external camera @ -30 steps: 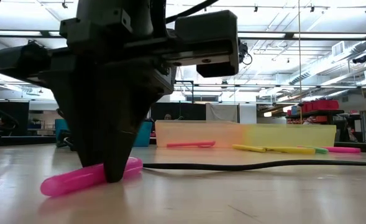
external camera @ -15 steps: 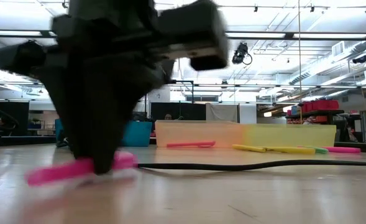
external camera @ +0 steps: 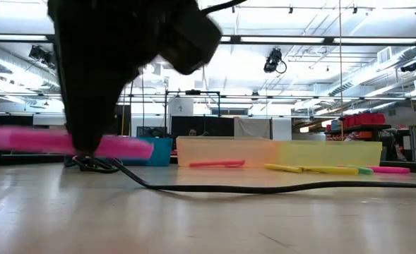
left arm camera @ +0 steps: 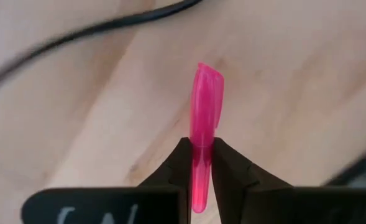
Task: Pick & Place Markers
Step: Put the small pink pen into the yellow bin
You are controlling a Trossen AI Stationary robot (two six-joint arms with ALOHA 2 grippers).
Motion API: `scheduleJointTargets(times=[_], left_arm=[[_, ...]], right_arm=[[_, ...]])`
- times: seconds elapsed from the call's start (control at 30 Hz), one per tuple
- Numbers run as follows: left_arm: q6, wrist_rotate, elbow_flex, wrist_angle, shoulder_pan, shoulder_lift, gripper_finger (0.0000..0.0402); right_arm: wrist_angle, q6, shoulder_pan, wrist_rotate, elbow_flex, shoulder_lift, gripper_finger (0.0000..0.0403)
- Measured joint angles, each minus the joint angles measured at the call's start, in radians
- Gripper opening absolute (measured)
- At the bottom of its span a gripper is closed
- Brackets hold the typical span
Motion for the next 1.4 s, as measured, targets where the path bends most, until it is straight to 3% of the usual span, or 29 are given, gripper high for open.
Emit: scheduleJointTargets(times=[0.43, 0.63, 0.87, 1.0, 1.23, 1.4], left_arm=[[0.681, -0.079, 0.002, -0.093, 0.083, -0.148, 0.0039], [0.861, -0.106, 0.001, -0.09, 0.099, -0.159, 0.0039], [0.998, -0.28, -0.002, 0.039, 0.135, -0.256, 0.0039], [1.017, -0.295, -0.137, 0.137, 0.173, -0.341, 0.0039], [0.955, -0.269, -0.508, 0.503, 0.236, -0.598, 0.0039], [0.915, -0.274, -0.674, 0.692, 0.268, -0.75, 0.0039]], right_arm=[[0.069, -0.029, -0.007, 0.0, 0.0, 0.0, 0.0188], [0.087, -0.023, -0.007, 0.0, 0.0, 0.0, 0.0188], [0.114, 0.02, -0.007, 0.099, 0.0, 0.0, 0.0188], [0.12, -0.021, -0.007, 0.136, 0.0, 0.0, 0.0188], [0.134, -0.038, -0.007, 0.157, 0.0, 0.0, 0.0188], [0.132, -0.034, -0.007, 0.232, 0.0, 0.0, 0.0188]])
